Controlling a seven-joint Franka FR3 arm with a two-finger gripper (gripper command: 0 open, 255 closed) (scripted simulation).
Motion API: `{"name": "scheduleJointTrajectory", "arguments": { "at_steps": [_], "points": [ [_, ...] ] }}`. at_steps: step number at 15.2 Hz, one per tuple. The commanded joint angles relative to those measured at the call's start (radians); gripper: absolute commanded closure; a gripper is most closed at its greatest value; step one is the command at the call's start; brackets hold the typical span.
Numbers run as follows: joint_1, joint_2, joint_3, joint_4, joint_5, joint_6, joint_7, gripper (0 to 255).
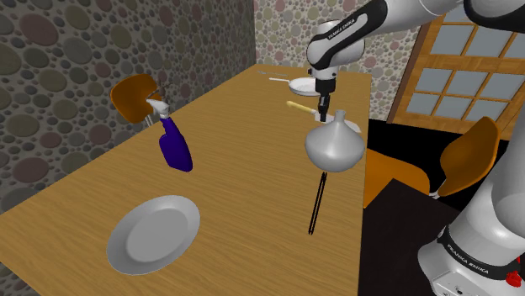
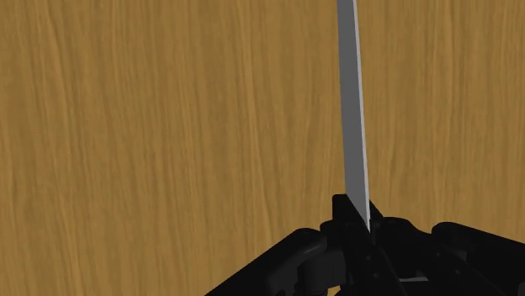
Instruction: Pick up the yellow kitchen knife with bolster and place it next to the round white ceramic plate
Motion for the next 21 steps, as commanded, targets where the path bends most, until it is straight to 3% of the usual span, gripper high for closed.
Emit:
{"name": "scheduleJointTrajectory", "arguments": {
  "at_steps": [1, 16, 21],
  "points": [
    [0.0, -0.011, -0.002, 0.015, -0.005, -0.026, 0.002, 255],
    [0.005, -0.078, -0.007, 0.13, -0.029, -0.204, 0.017, 255],
    [0.071, -0.181, 0.041, 0.005, -0.05, -0.176, 0.136, 255]
  ]
}}
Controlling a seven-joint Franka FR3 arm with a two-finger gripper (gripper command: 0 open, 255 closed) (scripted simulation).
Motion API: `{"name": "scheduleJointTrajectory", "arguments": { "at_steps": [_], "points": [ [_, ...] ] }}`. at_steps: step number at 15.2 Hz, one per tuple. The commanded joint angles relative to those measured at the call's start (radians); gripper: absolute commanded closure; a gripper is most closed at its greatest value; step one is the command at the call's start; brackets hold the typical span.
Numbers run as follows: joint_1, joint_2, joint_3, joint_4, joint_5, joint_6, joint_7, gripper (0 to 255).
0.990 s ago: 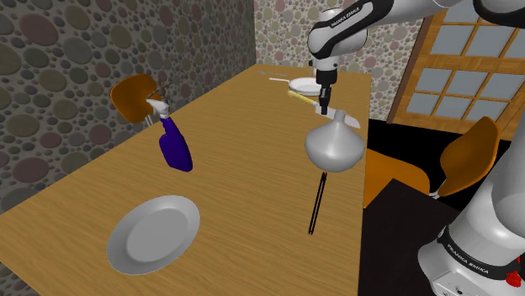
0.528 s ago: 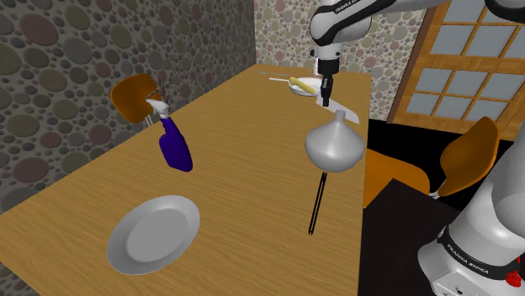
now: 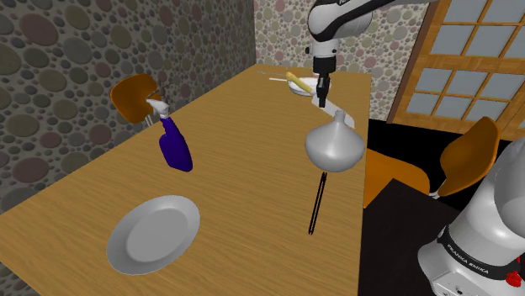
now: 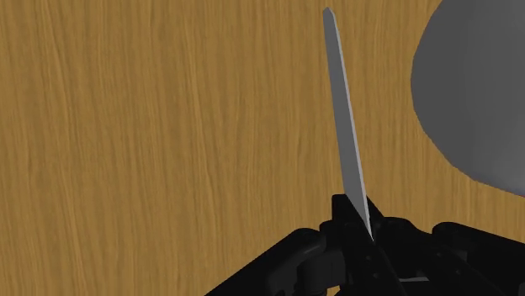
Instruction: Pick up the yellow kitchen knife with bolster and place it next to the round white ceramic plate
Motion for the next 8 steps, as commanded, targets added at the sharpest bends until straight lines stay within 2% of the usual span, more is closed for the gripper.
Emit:
{"name": "scheduleJointTrajectory", "arguments": {
  "at_steps": [1, 8],
  "points": [
    [0.026, -0.035, 0.021, -0.039, -0.005, 0.006, 0.05, 255],
    [0.107, -0.134, 0.106, -0.155, -0.004, 0.027, 0.217, 255]
  ]
}}
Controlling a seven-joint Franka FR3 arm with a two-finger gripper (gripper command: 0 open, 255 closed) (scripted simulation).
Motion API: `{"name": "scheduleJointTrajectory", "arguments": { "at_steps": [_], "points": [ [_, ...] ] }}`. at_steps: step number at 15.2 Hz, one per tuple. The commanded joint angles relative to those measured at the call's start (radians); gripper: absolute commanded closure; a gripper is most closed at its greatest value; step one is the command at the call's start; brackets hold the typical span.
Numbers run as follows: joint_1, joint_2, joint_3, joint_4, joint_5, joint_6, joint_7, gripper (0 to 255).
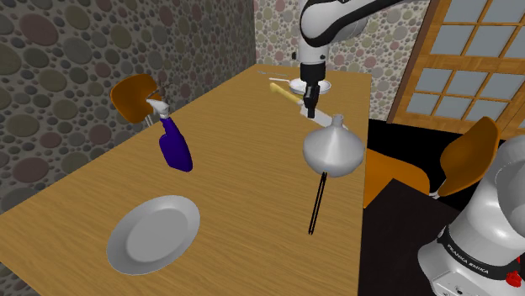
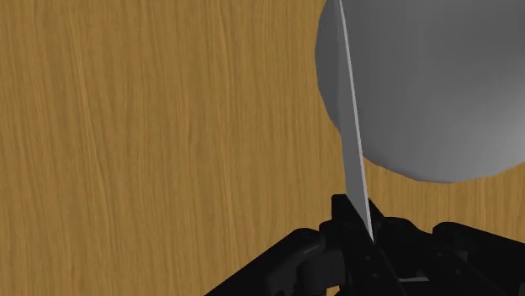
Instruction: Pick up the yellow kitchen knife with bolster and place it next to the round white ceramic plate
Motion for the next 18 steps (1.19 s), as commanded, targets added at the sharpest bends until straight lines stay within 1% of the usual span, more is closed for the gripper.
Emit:
{"name": "scheduleJointTrajectory", "arguments": {
  "at_steps": [1, 9, 13, 18],
  "points": [
    [0.023, -0.023, 0.025, -0.031, 0.004, 0.008, 0.048, 255],
    [0.115, -0.071, 0.134, -0.087, 0.035, 0.023, 0.236, 255],
    [0.161, -0.071, 0.19, -0.087, 0.055, 0.029, 0.33, 255],
    [0.218, -0.049, 0.259, -0.063, 0.076, 0.035, 0.447, 255]
  ]
}}
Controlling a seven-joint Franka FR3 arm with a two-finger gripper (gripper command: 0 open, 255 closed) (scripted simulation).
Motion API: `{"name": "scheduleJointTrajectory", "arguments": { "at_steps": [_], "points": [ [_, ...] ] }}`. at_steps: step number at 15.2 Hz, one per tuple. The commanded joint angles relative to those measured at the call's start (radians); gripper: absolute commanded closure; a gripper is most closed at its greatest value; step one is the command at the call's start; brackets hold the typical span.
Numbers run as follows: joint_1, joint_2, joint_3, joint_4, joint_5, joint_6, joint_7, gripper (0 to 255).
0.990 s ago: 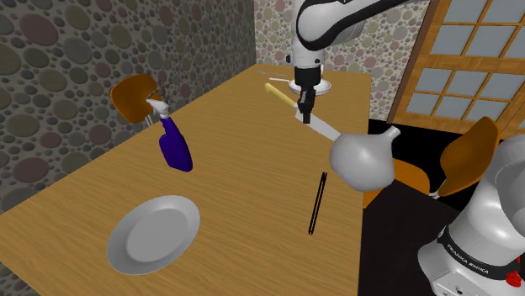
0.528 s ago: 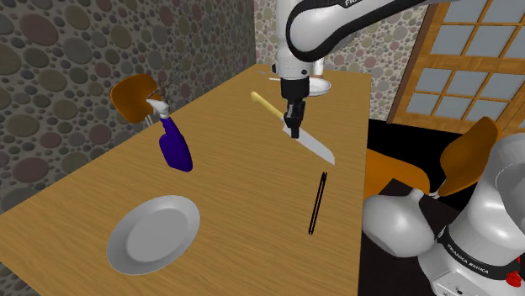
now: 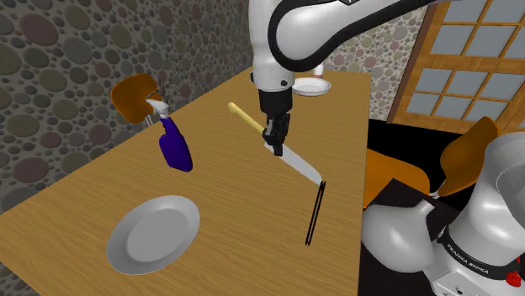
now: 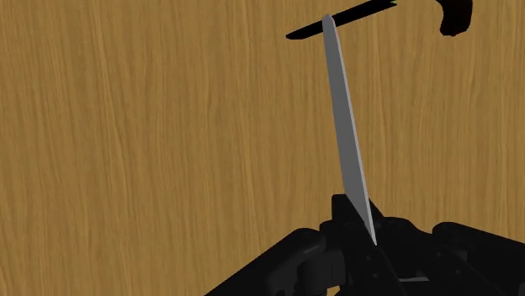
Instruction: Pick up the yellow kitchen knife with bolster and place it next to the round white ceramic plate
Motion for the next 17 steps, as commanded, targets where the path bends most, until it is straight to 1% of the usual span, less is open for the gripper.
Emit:
{"name": "scheduleJointTrajectory", "arguments": {
  "at_steps": [1, 9, 17],
  "points": [
    [0.023, 0.016, 0.027, 0.016, 0.008, 0.003, 0.048, 255],
    [0.113, 0.109, 0.129, 0.123, 0.018, 0.006, 0.237, 255],
    [0.209, 0.26, 0.211, 0.306, -0.012, -0.011, 0.428, 255]
  ]
}}
